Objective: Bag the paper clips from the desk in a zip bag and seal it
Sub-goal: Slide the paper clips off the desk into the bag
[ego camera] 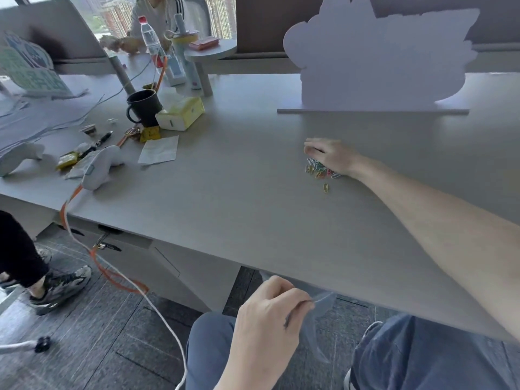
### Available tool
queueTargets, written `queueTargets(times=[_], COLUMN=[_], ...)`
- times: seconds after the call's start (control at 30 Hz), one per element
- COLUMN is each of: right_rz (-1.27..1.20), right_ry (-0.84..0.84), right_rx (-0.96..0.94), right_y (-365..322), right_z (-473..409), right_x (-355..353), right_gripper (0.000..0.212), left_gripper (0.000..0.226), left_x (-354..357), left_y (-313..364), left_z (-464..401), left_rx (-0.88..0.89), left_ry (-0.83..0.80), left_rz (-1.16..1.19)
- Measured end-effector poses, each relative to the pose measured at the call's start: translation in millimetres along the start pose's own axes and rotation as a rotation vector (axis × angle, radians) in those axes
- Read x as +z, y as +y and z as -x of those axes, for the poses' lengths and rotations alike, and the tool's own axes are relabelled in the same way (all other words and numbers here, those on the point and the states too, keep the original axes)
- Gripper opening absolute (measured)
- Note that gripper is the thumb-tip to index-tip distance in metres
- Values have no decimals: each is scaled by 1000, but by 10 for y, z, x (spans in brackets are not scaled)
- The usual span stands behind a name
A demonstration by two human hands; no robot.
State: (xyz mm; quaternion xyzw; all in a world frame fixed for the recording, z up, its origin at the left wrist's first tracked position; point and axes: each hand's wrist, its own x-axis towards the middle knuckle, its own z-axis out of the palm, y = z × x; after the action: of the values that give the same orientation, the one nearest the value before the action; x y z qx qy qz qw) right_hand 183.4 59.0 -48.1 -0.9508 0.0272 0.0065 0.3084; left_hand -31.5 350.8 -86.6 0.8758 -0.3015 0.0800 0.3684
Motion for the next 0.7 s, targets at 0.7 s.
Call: queueTargets(times=[0.7], right_rz=[-429], right_ry=[-145], right_rx=[-186], right_y=[-770], right_z=[1642], right_x=[471], right_gripper=[43], left_gripper=[1], left_x=[27], left_y=[18], left_z=[170], left_rx=[72], left_ry=[18], left_rz=[-17])
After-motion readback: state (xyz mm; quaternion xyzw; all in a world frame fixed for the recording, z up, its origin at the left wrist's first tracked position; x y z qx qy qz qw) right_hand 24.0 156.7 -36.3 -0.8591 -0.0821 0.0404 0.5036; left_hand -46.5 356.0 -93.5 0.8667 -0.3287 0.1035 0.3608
